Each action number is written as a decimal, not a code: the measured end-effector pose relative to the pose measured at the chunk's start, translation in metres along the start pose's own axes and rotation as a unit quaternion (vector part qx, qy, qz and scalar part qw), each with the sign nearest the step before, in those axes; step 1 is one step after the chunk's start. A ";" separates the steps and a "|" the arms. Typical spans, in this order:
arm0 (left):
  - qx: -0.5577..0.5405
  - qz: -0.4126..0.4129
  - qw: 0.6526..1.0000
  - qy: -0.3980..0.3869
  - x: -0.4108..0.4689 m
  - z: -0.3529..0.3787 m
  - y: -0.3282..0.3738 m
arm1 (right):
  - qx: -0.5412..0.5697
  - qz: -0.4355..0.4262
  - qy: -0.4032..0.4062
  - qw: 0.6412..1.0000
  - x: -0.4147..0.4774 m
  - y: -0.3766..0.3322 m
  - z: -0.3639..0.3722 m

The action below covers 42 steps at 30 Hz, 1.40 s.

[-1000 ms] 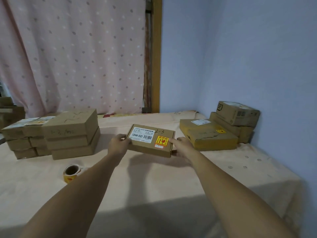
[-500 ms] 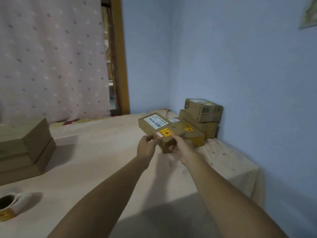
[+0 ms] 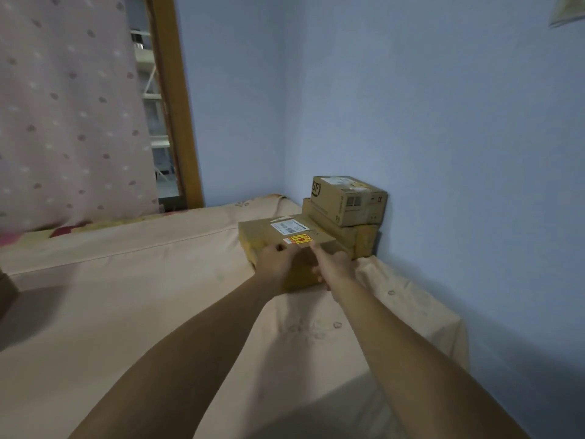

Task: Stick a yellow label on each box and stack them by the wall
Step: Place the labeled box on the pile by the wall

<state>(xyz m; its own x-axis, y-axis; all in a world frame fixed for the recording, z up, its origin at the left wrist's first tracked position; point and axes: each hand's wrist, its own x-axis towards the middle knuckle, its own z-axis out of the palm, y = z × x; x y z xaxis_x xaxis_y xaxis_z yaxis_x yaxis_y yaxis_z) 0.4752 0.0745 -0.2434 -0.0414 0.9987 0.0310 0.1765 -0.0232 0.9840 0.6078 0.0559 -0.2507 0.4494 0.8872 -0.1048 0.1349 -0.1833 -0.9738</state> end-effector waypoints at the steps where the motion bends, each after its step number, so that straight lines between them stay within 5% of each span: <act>1: 0.016 0.005 1.000 -0.002 0.007 0.004 0.001 | -0.048 -0.013 0.020 0.999 0.006 0.000 -0.003; 5: 0.107 0.046 0.993 -0.012 0.030 0.017 0.001 | -0.239 -0.132 0.089 0.958 0.023 0.003 -0.008; 10: 0.182 0.082 0.980 -0.009 0.045 0.025 -0.005 | -0.380 -0.258 0.040 0.888 0.047 0.016 -0.004; 30: 0.177 0.068 0.982 -0.015 0.080 0.043 -0.005 | -0.371 -0.247 0.002 0.895 0.082 0.026 0.009; 42: 0.268 0.090 0.959 0.011 0.061 -0.009 0.002 | -0.368 -0.243 -0.026 0.897 0.052 0.004 0.015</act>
<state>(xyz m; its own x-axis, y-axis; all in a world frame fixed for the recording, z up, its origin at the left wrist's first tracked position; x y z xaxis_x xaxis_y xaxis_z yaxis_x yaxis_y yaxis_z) 0.4646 0.1345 -0.2379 0.0181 0.9793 0.2017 0.6631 -0.1627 0.7307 0.6181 0.1080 -0.2628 0.1400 0.9530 0.2686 0.8587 0.0182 -0.5122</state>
